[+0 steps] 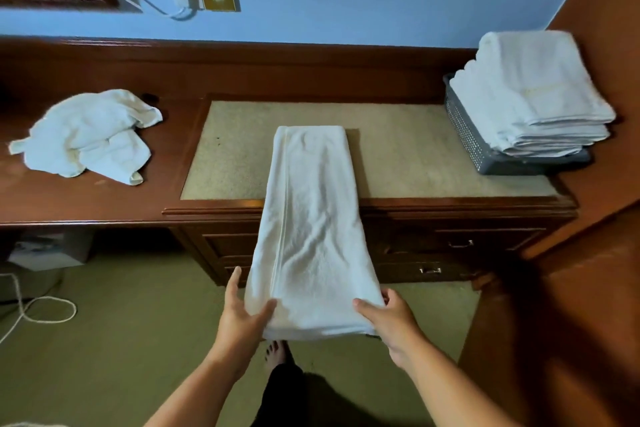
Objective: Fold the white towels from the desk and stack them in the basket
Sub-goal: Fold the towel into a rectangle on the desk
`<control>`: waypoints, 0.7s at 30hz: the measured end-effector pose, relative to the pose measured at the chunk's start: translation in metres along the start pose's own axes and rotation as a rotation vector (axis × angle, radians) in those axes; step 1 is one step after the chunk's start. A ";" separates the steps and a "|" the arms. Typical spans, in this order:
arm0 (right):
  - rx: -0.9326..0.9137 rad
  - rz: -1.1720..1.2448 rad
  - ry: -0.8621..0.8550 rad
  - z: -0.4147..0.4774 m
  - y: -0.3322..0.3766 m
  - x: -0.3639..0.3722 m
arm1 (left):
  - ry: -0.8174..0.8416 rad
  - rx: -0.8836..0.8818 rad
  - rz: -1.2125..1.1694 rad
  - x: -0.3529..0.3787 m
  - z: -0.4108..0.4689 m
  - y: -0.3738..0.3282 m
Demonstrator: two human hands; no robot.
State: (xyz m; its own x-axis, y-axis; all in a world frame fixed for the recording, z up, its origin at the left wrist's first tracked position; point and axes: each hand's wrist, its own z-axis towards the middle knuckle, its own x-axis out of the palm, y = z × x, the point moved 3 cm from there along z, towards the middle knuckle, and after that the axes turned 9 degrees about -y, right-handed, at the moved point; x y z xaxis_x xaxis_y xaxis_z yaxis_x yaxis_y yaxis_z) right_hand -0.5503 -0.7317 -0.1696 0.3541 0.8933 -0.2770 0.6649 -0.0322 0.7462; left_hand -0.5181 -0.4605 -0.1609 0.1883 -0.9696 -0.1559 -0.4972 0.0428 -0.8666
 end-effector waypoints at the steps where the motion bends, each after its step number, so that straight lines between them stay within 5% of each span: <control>1: -0.043 0.018 -0.007 -0.008 0.000 -0.005 | 0.009 -0.008 -0.051 0.000 -0.009 0.000; 10: -0.536 -0.012 -0.035 -0.064 0.021 -0.028 | -0.144 0.150 0.026 -0.010 -0.055 -0.013; 21: -0.562 0.075 0.050 -0.087 0.023 -0.042 | -0.150 0.413 0.187 -0.011 -0.090 -0.032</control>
State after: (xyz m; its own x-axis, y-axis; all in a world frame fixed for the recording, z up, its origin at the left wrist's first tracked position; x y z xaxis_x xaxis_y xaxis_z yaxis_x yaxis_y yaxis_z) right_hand -0.6072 -0.7308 -0.0881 0.3463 0.9181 -0.1926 0.1824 0.1355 0.9738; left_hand -0.5802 -0.4727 -0.0887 0.2633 -0.8921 -0.3672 -0.1619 0.3344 -0.9284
